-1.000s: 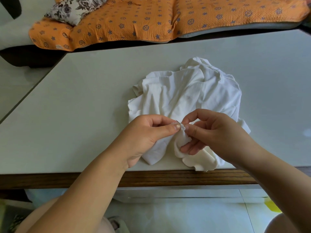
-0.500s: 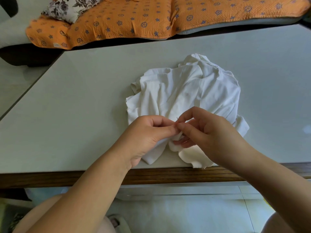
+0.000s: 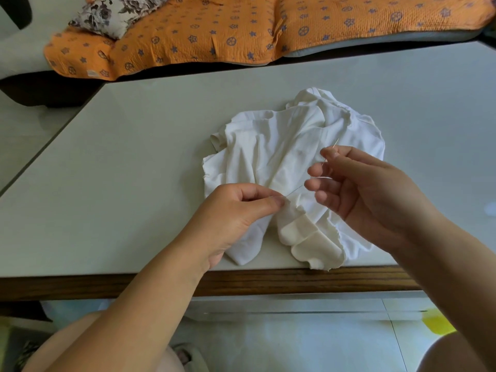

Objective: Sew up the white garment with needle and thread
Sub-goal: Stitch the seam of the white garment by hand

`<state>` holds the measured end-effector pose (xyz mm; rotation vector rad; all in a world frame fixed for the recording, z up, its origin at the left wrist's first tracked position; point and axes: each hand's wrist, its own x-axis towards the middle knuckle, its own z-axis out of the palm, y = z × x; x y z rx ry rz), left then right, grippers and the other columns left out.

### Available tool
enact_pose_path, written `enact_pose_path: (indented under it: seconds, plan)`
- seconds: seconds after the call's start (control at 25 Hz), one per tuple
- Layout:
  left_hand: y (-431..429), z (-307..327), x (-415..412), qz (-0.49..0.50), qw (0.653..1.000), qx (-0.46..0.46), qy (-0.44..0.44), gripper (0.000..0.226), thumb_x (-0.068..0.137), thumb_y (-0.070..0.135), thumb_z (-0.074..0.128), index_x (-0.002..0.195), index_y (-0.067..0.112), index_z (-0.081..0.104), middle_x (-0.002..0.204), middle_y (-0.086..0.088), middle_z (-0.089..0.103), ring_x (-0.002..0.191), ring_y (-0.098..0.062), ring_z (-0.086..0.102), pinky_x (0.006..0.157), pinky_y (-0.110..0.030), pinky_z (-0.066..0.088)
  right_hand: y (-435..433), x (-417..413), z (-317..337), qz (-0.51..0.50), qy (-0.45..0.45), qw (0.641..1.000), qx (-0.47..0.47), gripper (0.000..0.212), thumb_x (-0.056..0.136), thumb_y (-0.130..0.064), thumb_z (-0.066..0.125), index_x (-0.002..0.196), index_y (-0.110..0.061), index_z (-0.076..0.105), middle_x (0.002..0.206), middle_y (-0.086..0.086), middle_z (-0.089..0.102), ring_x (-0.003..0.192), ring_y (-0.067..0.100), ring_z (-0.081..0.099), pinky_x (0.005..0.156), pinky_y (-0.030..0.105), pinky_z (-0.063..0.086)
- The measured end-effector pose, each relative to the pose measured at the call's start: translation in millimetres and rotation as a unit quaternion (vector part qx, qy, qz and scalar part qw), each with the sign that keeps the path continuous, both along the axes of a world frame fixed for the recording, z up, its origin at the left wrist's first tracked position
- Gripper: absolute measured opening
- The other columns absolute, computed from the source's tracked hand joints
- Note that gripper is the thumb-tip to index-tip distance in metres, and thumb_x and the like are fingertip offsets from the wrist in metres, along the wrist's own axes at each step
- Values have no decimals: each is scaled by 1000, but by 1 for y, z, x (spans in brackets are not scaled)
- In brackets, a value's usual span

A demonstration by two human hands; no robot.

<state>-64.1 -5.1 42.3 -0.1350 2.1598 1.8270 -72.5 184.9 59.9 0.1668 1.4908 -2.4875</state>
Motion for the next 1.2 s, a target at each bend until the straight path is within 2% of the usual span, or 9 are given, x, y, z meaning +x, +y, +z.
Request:
enact_pose_path:
  seconds: [0.16,0.44,0.56,0.68,0.8,0.88,0.96,1.12,1.2]
  plan:
    - [-3,2,0,6,1000,-13,3,6,84,20,73,87,23,77,92,10,77,96,2,68,88,-16,44,8,-5,-1,-39,17,998,-35,16,100,-5,46,94,-12,59,70,4,63,70,19,70,64,24,57]
    - [-5,3,-2,12,1000,-14,11,6,83,20,73,85,23,77,91,11,77,94,4,68,86,-15,44,9,-5,-1,-63,50,997,-12,11,97,-6,51,94,-11,60,68,4,63,67,19,69,61,23,56]
    - [-8,3,-1,-2,1000,-15,20,6,83,21,73,87,22,78,92,8,77,96,1,68,88,-17,44,0,7,0,69,50,994,68,6,89,-12,57,93,-9,59,79,13,71,72,26,72,56,26,56]
    - [-12,5,-2,-18,999,-21,25,8,83,24,71,87,23,79,94,8,77,98,2,67,89,-19,42,-12,18,-4,155,45,965,204,8,95,-17,58,93,-10,62,79,15,73,68,27,71,53,27,55]
    - [-16,6,-1,-30,998,-40,25,14,88,24,67,85,30,80,97,8,76,98,1,63,85,-21,39,-19,22,-10,155,51,946,282,15,93,-25,62,93,-10,66,69,12,71,58,22,68,49,26,52]
    - [-20,6,-2,-32,998,-52,29,21,91,23,64,83,35,80,96,8,76,96,-10,59,84,-26,39,-21,22,-11,149,58,939,304,13,94,-23,63,95,-11,68,64,11,70,54,21,67,48,25,51]
    - [-22,7,-1,-25,998,-49,30,21,91,23,64,83,35,80,93,11,76,92,-13,57,79,-27,40,-21,22,-11,148,71,934,317,9,95,-16,61,97,-14,70,62,11,69,53,22,66,47,25,49]
    - [-22,8,0,-18,998,-51,34,20,89,25,66,81,36,80,90,10,77,87,-12,56,76,-26,39,-23,23,-12,138,91,923,349,15,95,-12,60,98,-21,72,62,9,70,51,20,66,50,24,50]
    - [-21,9,1,-14,998,-54,36,20,89,24,66,80,35,80,86,13,76,83,-3,59,73,-19,39,-23,23,-13,128,97,917,365,16,95,-13,60,97,-23,73,62,8,70,50,18,65,52,23,51]
